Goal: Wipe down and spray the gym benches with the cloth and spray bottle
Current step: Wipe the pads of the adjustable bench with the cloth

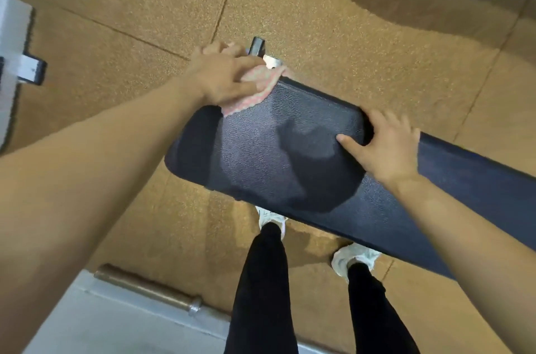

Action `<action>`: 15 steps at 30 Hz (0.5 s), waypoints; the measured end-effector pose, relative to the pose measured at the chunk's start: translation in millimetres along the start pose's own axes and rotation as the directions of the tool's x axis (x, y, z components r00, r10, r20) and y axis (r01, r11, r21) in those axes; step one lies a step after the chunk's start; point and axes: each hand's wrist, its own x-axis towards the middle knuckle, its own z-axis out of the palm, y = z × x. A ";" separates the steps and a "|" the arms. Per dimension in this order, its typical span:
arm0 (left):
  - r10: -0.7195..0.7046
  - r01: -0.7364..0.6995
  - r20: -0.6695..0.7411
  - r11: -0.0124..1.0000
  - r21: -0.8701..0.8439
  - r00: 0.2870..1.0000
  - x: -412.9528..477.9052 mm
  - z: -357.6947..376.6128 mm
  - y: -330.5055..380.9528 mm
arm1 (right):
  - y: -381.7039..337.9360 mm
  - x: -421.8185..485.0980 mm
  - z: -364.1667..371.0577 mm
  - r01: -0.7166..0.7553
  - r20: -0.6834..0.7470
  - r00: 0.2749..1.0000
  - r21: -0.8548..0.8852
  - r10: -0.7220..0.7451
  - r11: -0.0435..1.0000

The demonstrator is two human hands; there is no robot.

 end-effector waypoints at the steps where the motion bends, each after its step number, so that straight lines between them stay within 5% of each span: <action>1: 0.014 -0.014 0.018 0.999 0.045 1.000 3.2 -2.3 6.5 | 10.9 -4.9 1.8 -0.031 0.002 1.000 -0.016 0.031 0.999; 15: 0.135 -0.153 0.130 0.977 0.146 0.982 40.6 21.0 131.2 | 43.3 -6.0 8.4 0.065 -0.028 0.998 0.202 -0.061 0.977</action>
